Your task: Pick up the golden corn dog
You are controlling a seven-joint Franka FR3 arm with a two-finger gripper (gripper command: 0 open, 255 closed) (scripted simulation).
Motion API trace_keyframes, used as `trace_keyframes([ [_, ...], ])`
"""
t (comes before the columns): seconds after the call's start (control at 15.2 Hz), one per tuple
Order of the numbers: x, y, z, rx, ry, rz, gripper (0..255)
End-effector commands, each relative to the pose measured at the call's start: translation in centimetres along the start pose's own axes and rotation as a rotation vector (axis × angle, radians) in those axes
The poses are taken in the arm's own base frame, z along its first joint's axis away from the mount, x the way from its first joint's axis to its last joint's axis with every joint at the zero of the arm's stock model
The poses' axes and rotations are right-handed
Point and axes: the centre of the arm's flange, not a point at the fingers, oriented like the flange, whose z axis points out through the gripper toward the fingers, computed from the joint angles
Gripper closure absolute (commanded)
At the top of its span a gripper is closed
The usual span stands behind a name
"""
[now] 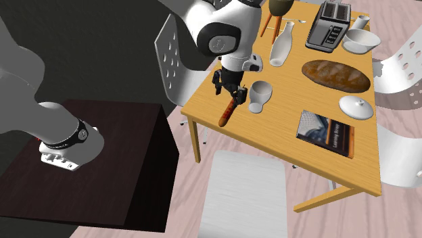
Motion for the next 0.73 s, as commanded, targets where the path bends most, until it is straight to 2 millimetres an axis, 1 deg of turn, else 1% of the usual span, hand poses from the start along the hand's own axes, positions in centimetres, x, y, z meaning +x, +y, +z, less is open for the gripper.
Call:
trace_keyframes([
  [0.0,1.8,-0.5,1.9,-0.006,-0.002,-0.051,0],
  [0.33,6.8,-2.4,5.9,-0.021,-0.007,-0.174,0],
  [0.66,11.5,-4.9,9.9,-0.037,-0.012,-0.298,0],
])
